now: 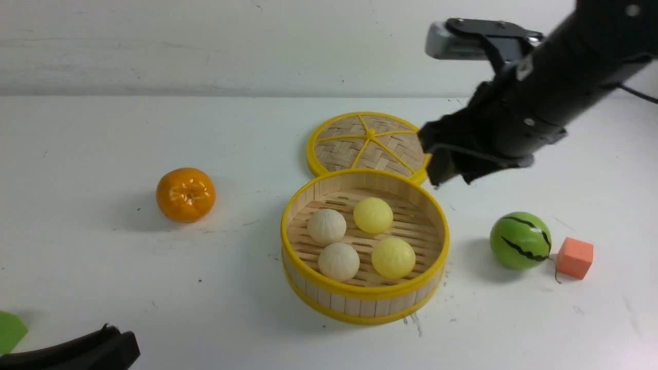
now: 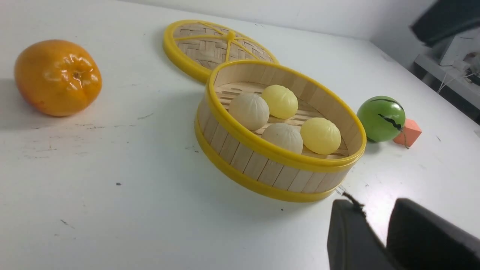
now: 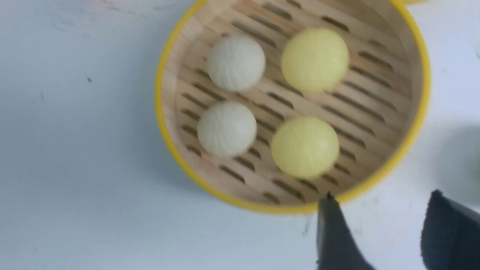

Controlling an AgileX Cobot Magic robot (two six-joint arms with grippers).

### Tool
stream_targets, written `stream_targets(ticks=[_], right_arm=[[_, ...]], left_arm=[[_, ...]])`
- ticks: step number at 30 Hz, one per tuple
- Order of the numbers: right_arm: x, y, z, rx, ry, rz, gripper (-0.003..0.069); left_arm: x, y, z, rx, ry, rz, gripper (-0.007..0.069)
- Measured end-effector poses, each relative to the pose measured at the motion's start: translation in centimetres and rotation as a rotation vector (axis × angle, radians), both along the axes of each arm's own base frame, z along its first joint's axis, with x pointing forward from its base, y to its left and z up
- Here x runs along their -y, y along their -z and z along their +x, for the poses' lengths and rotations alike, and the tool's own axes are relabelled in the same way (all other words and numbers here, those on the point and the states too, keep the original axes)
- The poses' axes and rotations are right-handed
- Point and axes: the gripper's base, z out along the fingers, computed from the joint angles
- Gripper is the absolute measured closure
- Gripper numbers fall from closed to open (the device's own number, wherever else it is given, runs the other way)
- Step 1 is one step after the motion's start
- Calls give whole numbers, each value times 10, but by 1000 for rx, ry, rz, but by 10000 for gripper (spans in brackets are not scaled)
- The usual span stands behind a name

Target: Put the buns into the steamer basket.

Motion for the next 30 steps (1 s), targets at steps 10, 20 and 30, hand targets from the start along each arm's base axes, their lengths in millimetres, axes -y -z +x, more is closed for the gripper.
stream_targets(ticks=[10,20,30], right_arm=[[54,8,-118,76,108,75,678],[118,-6,-238,444,111,240,678],[144,89,-242,749,368,37,678]], left_arm=[[0,0,0,0,0,0,462],[0,0,0,0,0,0,462],[0,0,0,-3,2,2,455]])
